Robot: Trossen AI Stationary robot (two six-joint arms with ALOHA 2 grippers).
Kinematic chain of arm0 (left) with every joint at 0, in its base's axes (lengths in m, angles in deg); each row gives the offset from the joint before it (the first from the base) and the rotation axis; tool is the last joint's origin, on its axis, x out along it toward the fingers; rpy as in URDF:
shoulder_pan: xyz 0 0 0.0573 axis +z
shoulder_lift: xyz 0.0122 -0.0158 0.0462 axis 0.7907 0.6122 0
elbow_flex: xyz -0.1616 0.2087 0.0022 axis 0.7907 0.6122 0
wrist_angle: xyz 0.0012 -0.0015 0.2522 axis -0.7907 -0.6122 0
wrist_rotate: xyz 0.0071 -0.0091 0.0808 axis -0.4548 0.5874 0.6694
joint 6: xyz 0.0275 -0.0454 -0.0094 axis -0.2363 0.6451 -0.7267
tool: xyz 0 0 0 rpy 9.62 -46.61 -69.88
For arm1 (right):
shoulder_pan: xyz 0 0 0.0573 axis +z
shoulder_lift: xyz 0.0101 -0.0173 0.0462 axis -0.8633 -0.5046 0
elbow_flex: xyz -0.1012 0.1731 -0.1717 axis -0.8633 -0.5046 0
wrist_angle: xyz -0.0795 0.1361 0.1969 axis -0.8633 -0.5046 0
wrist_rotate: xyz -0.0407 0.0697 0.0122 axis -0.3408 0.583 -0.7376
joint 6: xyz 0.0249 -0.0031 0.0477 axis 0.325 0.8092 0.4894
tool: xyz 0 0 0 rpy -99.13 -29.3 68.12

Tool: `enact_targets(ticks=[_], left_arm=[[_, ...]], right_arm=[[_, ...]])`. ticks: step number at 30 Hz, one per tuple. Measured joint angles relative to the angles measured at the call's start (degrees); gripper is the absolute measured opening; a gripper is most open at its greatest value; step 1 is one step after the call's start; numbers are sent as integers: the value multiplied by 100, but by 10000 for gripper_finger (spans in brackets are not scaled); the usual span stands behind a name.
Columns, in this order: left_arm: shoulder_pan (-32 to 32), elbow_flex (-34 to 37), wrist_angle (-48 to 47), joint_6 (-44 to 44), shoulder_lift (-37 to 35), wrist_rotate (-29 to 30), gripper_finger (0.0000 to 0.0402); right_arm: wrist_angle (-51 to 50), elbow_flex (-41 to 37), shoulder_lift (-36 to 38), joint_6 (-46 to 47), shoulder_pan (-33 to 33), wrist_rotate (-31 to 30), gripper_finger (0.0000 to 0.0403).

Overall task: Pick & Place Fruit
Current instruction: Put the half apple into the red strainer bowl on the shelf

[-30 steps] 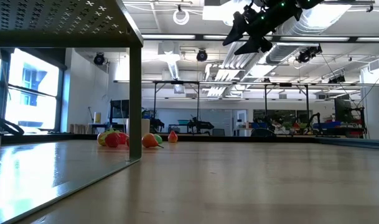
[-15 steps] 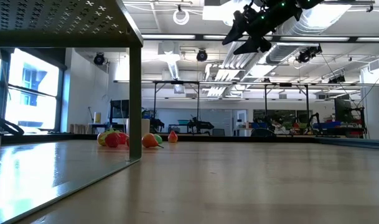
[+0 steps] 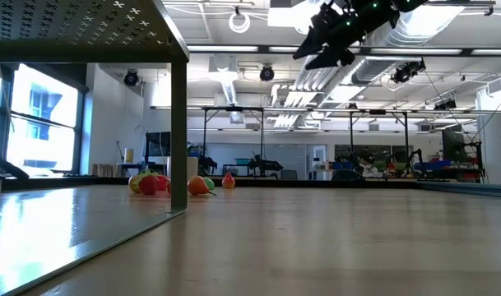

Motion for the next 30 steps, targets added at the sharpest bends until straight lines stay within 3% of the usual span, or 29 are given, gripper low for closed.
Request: enact_targets(ticks=[5,13,16,23,30], left_arm=[[1030,0,3,-168,-18,-263,188],[2717,2,180,-204,91,-1175,188],[3256,4,567,-624,249,-1553,188],[4163,5,1544,-1921,778,-2201,188],[4865,7,1655,-1919,1130,-2826,188]], right_arm=[[2,2,0,-234,0,180,341],[2,2,0,-477,0,154,341],[2,0,0,-592,0,134,341],[7,2,0,-1040,-2,-278,341],[5,2,0,-1183,-150,-325,341]])
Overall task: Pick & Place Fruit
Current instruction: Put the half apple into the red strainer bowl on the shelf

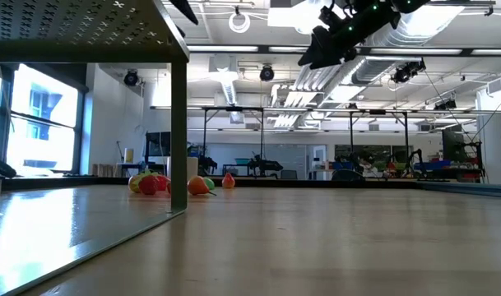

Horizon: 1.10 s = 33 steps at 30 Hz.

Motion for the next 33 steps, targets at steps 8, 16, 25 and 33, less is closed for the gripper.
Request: enact_targets(ticks=[8,16,25,33], left_arm=[[555,-2,-170,-220,254,-764,188],[1188,-2,-1492,-419,253,-1847,188],[1590,-7,-1588,-1310,339,-2449,188],[1585,-4,-2232,-2883,901,-2450,188]], right_arm=[[1,0,0,-4,-184,18,341],[0,0,0,5,-322,10,341],[240,0,0,6,-317,13,341],[381,-1,0,20,-317,13,341]])
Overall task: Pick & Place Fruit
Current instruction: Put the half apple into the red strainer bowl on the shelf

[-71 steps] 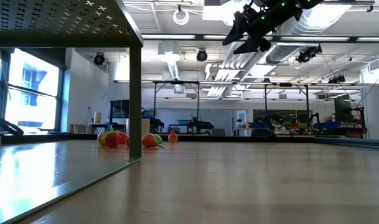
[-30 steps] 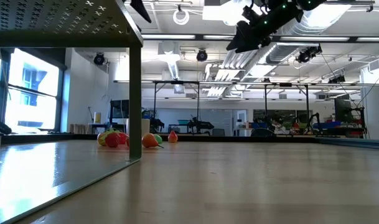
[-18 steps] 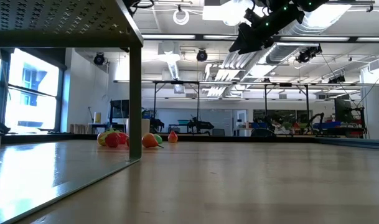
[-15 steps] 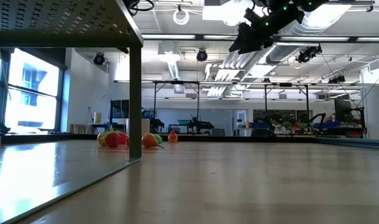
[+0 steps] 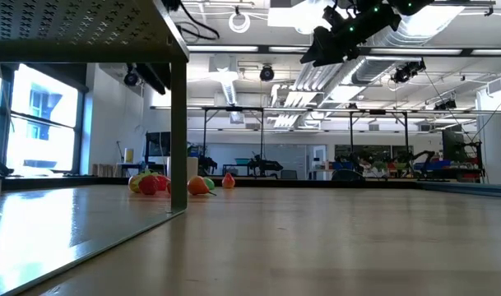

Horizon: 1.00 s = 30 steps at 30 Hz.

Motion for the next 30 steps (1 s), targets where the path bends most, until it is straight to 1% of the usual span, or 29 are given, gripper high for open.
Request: enact_targets(ticks=[4,8,14,21,26,30], left_arm=[[0,0,-75,-362,393,41,188],[0,0,-102,-688,730,206,188],[0,0,-183,-725,1190,259,188],[-2,0,-206,-731,1622,191,188],[-2,0,-398,-1003,1939,166,188],[-2,0,-388,-1007,2133,116,188]], right_arm=[[-15,1,0,3,0,0,341],[-78,1,-2,217,0,0,341],[-132,1,-4,289,0,-2,341],[-130,-1,-4,295,0,-24,341],[-130,-1,-4,297,0,-24,341],[-128,1,-7,298,0,-24,341]])
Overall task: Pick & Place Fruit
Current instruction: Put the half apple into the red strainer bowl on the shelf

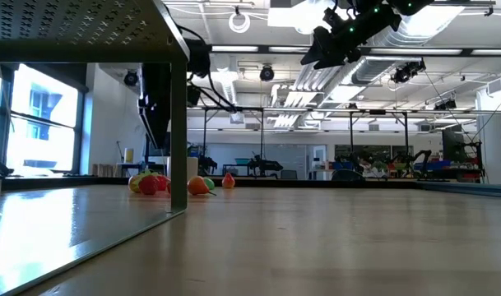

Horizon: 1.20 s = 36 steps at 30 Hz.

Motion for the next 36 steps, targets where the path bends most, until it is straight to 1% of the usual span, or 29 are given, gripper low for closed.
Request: enact_targets(ticks=[7,13,17,22,26,30,36], left_arm=[[0,0,113,-15,322,-368,188],[0,0,256,1,510,-426,188],[0,0,270,28,509,-444,188],[0,0,260,332,509,-428,188],[0,0,258,325,509,-349,192],[2,0,258,286,509,-280,218],[2,0,200,376,509,-199,292]], right_arm=[[2,0,0,-5,0,0,341],[2,-1,-2,-7,0,0,341],[2,0,-2,-9,0,-1,341],[2,0,-2,-9,0,0,341],[2,-1,-2,-9,0,0,341],[2,-2,-2,-11,0,-2,341],[0,0,-2,-10,0,-1,341]])
